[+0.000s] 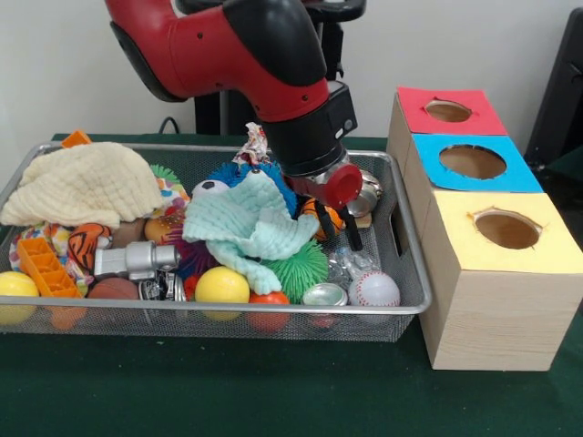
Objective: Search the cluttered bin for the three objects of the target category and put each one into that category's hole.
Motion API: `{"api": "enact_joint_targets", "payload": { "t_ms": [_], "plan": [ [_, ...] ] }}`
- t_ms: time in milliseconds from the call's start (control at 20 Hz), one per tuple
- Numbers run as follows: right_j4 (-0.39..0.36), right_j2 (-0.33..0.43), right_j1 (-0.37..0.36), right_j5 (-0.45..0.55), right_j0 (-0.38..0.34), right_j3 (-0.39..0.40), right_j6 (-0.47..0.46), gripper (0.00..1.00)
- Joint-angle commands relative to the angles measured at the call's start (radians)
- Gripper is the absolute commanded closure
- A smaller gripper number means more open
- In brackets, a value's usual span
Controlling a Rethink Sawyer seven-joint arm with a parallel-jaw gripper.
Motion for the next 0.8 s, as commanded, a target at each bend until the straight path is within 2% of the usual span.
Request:
{"api": "enact_joint_targets", "payload": {
  "t_ms": [50,550,800],
  "plan": [
    [-0.054,-0.067,0.046,-0.136,0.033,0.027,0.087,0.00],
    [-0.039,-0.073,0.064,-0.188,0.053,0.014,0.084,0.00],
    [-0.037,-0.048,0.096,-0.189,0.030,-0.007,0.068,0.00]
  ]
}}
